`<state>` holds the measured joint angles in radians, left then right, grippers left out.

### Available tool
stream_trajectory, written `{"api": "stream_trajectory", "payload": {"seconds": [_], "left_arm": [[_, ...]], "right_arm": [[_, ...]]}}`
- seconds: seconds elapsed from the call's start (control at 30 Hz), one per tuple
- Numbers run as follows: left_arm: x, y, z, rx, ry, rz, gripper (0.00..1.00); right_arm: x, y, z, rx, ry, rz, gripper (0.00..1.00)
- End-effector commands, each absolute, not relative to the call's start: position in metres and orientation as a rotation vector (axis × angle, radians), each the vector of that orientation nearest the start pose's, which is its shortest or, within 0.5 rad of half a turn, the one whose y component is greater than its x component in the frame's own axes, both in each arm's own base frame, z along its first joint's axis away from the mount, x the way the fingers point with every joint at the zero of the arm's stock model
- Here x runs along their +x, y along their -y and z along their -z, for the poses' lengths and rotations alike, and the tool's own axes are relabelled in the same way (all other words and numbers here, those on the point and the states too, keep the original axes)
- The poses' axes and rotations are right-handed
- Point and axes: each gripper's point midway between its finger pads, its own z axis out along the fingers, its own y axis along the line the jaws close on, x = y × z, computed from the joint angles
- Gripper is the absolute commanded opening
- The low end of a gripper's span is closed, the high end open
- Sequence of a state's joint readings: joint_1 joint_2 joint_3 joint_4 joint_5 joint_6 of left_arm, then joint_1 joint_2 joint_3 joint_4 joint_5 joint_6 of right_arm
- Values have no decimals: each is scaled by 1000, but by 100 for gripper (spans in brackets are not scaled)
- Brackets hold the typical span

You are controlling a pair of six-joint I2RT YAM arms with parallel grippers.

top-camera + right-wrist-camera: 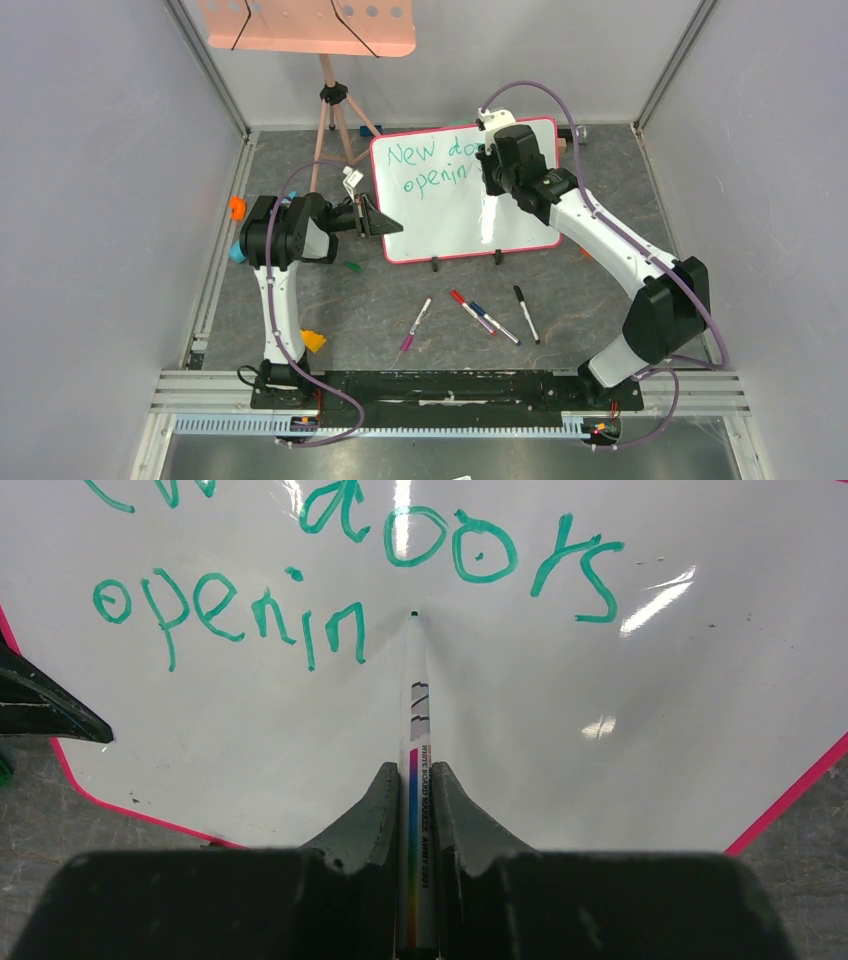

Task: Write a sentence on the whiteboard

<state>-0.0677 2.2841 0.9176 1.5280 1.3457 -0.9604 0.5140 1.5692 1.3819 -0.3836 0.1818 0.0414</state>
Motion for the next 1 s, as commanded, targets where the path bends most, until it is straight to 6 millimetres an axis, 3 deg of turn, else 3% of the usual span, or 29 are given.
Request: {"api": "stream_trajectory", "payload": {"seconds": [0.0,0.4,0.97], "left_arm": [[392,197,-60,459,-1716,1603,2],[392,197,-60,458,-1716,1603,2],[392,197,-60,458,-1717,1605,2]], "right_arm": [[419,-200,-240,-381,-2055,-142,0],[426,-209,-226,-408,-2084,-163,0],[403,-196,-205,-456,-2145,-135,0]]}}
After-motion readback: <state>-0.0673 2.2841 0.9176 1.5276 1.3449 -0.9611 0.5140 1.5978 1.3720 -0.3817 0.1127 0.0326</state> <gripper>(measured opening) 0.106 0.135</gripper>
